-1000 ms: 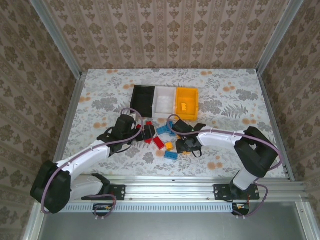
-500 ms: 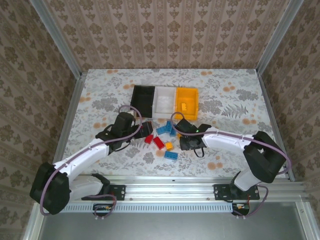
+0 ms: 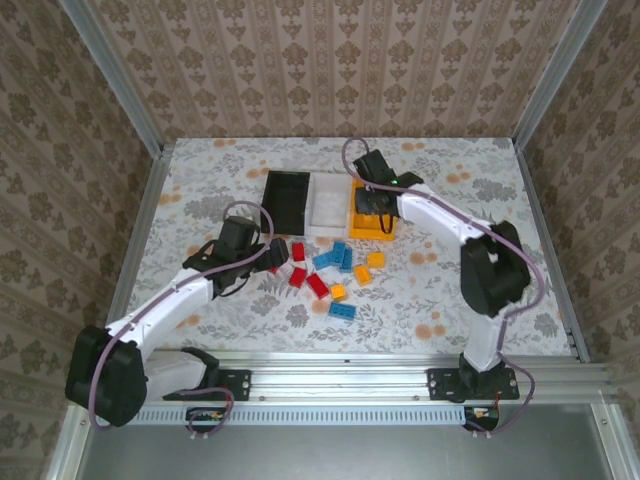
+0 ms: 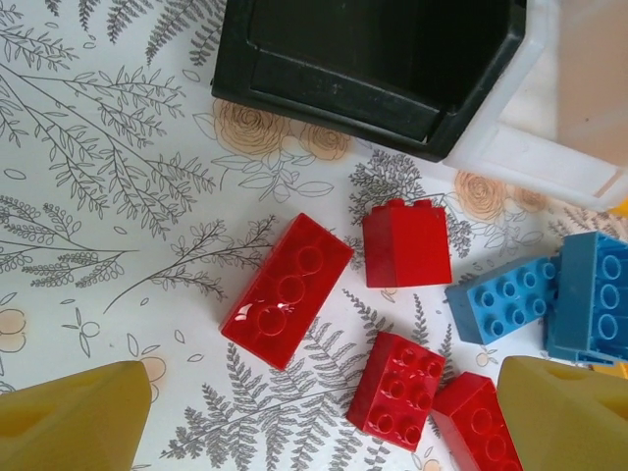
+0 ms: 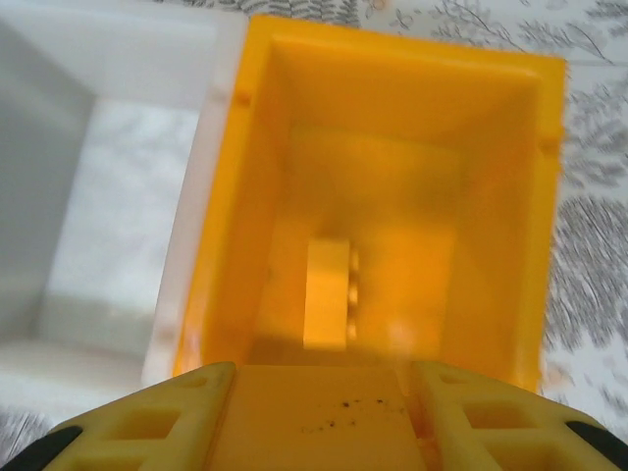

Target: Sort the legos into containers by color

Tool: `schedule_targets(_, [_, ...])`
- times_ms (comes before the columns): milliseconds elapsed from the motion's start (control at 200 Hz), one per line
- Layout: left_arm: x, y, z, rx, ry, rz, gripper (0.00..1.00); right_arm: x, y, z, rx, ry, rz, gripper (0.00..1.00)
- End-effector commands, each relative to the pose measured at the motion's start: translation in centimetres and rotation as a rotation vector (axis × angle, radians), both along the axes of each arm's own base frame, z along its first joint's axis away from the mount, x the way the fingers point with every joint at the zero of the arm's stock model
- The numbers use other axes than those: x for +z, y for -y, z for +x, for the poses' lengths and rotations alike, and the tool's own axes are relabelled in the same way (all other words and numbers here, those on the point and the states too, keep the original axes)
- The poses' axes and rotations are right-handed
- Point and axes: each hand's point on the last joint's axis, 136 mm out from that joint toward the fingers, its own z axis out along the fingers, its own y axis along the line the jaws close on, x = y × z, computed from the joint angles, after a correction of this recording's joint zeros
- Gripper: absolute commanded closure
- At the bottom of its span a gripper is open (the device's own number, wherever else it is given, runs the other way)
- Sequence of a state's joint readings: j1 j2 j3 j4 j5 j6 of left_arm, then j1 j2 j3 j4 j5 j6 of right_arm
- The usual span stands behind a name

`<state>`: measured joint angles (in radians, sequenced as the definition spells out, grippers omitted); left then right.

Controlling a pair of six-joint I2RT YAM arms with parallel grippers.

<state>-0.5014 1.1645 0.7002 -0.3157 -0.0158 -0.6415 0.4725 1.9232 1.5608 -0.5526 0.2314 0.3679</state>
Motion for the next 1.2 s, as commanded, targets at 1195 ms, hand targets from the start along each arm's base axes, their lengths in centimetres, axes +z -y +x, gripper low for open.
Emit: schedule_targets(1195, [-6.9,2.4,4.0,-0.344,-0.173,0.363,0.37,6.6,2.8,-10.1,0.057,0.072,0.193,0.36])
